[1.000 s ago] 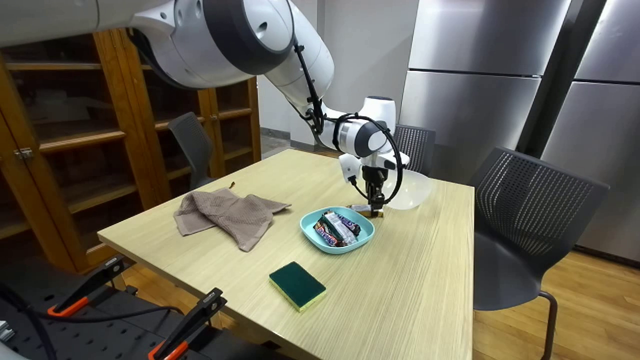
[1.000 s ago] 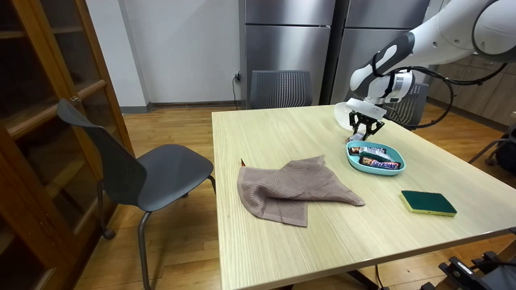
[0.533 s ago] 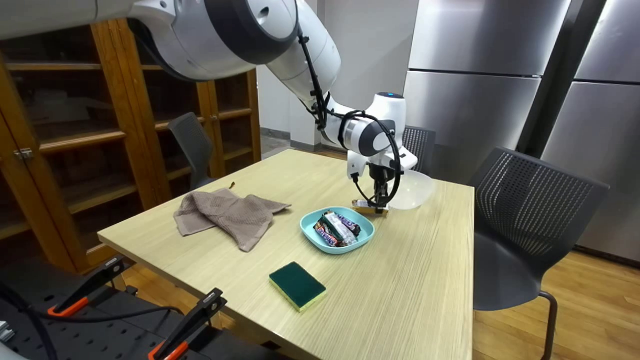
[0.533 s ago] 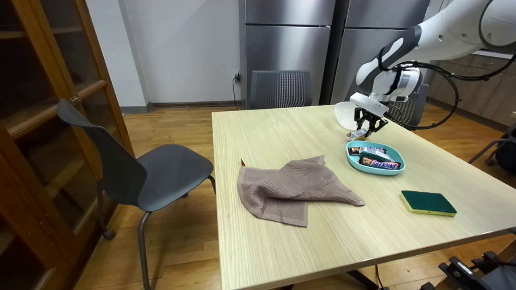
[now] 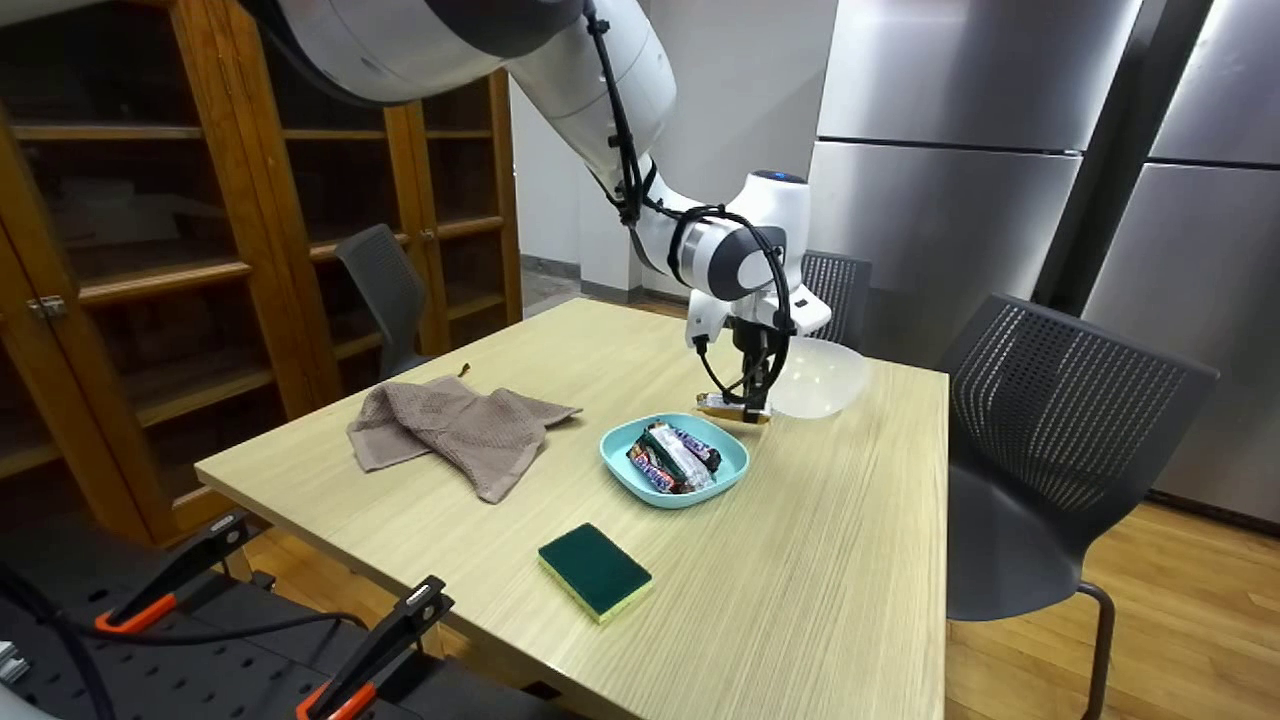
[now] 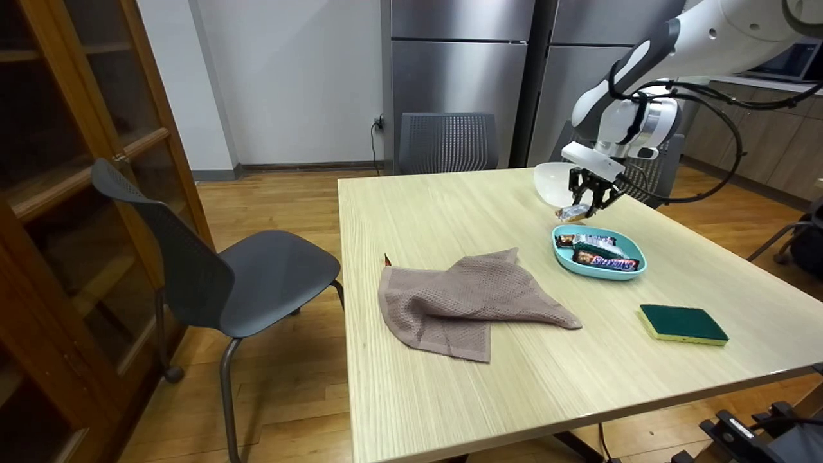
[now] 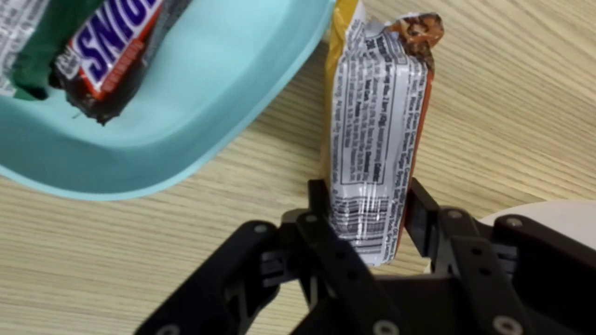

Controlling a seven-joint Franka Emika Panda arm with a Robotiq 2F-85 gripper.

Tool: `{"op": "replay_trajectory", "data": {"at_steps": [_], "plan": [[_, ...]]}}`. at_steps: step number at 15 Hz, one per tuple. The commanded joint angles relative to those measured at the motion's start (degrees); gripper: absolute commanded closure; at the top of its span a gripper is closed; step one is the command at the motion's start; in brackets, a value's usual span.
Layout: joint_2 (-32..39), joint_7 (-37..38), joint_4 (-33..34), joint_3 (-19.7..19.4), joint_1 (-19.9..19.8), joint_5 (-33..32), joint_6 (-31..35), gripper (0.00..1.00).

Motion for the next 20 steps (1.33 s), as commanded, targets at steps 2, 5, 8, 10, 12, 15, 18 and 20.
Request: {"op": "replay_trajectory", "data": {"at_steps": [2,5,8,10,12,15,18,20], "plan": [[-6.38,0.86,-9.89,-0.54,2.60,0.36,1.57,0.81],[-8.05,3.75,-12.58,-0.07,2.50,-1.09,1.04,0.81],[-9.82,6.05,-15.55,-0.26,2.56,-1.04,1.17,0.81],[-10.91,7.55,-17.07,-0.31,2.48,-1.04,0.32,0.81],[-12.05,8.53,-19.16,-0.32,2.61,-0.86,1.55,0.81],[-12.86,10.75,-20.78,-0.59,2.88,-1.05,1.21,0.81],[-13.54,12.60,-21.97,-0.51,2.74,-1.00,0.50,0.81],[-13.19,13.80,-21.60,-0.19,2.37,-0.83,0.00,0.81]]}}
